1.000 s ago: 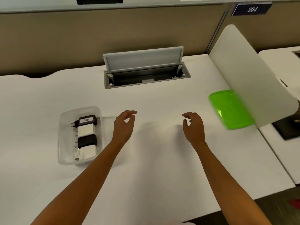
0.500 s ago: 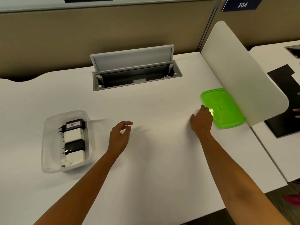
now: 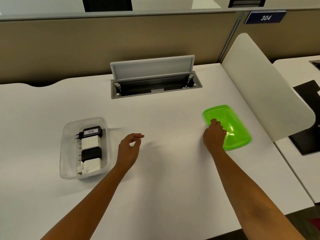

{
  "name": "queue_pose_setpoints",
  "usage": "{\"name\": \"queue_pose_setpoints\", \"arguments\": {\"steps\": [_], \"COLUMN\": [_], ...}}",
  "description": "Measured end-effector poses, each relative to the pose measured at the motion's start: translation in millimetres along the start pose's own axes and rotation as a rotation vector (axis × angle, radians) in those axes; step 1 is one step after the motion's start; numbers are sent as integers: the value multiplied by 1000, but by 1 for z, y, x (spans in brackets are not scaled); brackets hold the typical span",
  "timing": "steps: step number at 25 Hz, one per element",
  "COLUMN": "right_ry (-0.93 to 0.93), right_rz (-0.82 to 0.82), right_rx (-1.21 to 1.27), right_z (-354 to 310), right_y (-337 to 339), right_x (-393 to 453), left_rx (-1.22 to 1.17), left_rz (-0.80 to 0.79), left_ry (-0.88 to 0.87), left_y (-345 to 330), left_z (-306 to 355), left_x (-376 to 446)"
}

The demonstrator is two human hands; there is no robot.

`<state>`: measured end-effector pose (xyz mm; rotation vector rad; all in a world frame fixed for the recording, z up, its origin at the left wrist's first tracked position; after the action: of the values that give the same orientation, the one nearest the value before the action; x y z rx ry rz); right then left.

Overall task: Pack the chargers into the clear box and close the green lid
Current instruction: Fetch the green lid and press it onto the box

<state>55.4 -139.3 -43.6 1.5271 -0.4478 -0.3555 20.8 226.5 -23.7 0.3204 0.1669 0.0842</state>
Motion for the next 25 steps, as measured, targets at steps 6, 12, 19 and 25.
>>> {"name": "queue_pose_setpoints", "arguments": {"steps": [6, 12, 19, 25], "right_ry": [124, 255, 210, 213], "right_rz": [16, 116, 124, -84], "right_rx": [107, 531, 1090, 1154], "right_z": [-67, -145, -204, -269], "right_y": [29, 119, 161, 105], "right_x": [-44, -83, -117, -174], "left_rx": [-14, -120, -407, -221], "left_rz": [-6, -3, 178, 377], "left_ry": [-32, 17, 45, 37], "left_y": [19, 47, 105, 167], "left_z": [2, 7, 28, 2], "left_x": [-10, -18, -24, -40]}}
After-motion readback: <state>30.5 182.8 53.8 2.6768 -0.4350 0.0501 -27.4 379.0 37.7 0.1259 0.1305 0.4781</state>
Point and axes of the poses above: each hand's wrist, its own x-axis towards the middle knuckle, its own y-axis out of the back of the hand, z = x × y, the point moved 7 cm from there along x, towards the middle knuckle, and after that the axes turned 3 degrees about -x, right-handed, at the moved point
